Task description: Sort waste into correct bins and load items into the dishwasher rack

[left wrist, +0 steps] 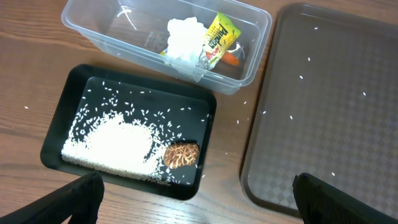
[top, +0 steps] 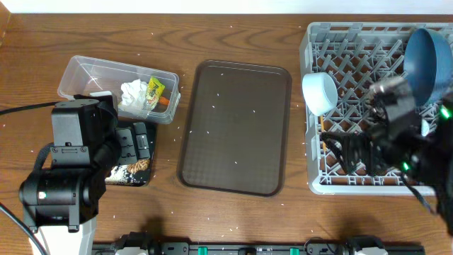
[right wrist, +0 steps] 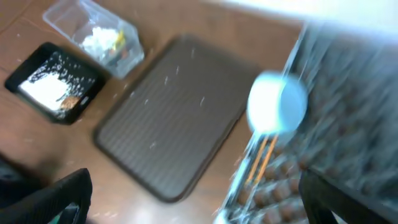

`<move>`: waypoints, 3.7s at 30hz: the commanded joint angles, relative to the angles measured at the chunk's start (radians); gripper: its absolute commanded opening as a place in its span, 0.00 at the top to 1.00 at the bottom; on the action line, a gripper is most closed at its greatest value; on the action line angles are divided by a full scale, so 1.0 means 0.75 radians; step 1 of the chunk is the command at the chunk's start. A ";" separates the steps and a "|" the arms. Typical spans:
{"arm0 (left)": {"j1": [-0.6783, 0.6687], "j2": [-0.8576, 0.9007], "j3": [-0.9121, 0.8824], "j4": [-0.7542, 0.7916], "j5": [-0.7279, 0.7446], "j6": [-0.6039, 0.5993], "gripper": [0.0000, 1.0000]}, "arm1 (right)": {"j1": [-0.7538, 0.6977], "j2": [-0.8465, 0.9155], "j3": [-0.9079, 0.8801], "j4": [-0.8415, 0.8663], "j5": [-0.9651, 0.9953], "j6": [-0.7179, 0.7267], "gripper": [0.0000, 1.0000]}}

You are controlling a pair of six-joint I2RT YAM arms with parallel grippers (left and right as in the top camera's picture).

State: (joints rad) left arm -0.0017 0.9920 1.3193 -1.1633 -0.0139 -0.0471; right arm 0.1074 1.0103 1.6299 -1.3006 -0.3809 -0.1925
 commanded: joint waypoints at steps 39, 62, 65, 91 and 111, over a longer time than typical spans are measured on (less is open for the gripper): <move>0.004 0.001 0.001 -0.004 -0.023 0.022 0.02 | -0.116 -1.341 -2.159 1.672 0.025 0.187 0.01; 0.005 0.001 0.001 -0.004 -0.023 0.022 0.02 | -0.115 -1.338 -2.166 1.675 0.023 0.186 0.01; 0.005 0.001 0.001 -0.004 -0.023 0.022 0.02 | -0.115 -1.338 -2.166 1.675 0.023 0.186 0.01; -0.208 -0.717 -0.775 0.955 0.045 0.071 0.02 | -0.116 -1.338 -2.166 1.675 0.023 0.186 0.01; -0.266 -1.320 -1.472 1.230 0.045 0.072 0.02 | -0.115 -1.338 -2.166 1.675 0.023 0.186 0.01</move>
State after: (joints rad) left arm -0.1947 0.0120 0.2440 -0.2691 0.0383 -0.0021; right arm 0.0242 0.0120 0.0071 -0.0406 -0.3660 -0.0669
